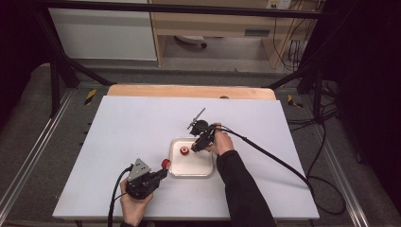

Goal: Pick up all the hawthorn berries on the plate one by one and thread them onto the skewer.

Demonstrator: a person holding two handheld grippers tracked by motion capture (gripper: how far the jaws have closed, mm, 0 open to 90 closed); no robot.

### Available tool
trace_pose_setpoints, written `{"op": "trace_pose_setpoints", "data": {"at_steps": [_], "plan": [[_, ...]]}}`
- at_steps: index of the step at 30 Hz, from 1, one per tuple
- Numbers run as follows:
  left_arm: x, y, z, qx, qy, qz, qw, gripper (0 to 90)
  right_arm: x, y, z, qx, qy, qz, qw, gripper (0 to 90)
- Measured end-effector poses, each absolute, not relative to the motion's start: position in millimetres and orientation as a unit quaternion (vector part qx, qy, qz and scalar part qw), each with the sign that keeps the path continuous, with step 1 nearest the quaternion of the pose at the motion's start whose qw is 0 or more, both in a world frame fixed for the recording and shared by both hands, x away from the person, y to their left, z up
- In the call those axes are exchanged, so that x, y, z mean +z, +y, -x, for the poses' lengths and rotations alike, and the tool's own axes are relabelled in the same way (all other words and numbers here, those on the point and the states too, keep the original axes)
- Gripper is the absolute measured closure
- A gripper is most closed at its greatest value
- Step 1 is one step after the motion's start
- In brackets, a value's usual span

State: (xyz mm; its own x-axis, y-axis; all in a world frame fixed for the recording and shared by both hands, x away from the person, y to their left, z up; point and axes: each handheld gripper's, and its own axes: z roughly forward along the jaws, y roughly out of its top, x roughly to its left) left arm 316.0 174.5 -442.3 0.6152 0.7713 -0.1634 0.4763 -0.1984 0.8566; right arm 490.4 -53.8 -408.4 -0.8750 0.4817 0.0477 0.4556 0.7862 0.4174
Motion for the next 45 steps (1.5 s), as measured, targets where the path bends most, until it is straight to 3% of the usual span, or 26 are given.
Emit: {"op": "trace_pose_setpoints", "data": {"at_steps": [19, 33, 45], "plan": [[-441.2, 153.1, -313.0, 0.14, 0.405, -0.761, 0.487, 88.4, -362.5, -84.5, -453.5, 0.394, 0.853, -0.339, 0.051, 61.4], [-435.6, 125.6, -310.2, 0.125, 0.4, -0.766, 0.487, 88.4, -347.0, -119.8, -419.6, 0.567, 0.734, -0.362, 0.087, 61.4], [-420.6, 103.7, -310.9, 0.115, 0.404, -0.76, 0.495, 88.5, -352.1, -122.6, -404.2, 0.624, 0.683, -0.369, 0.089, 61.4]]}}
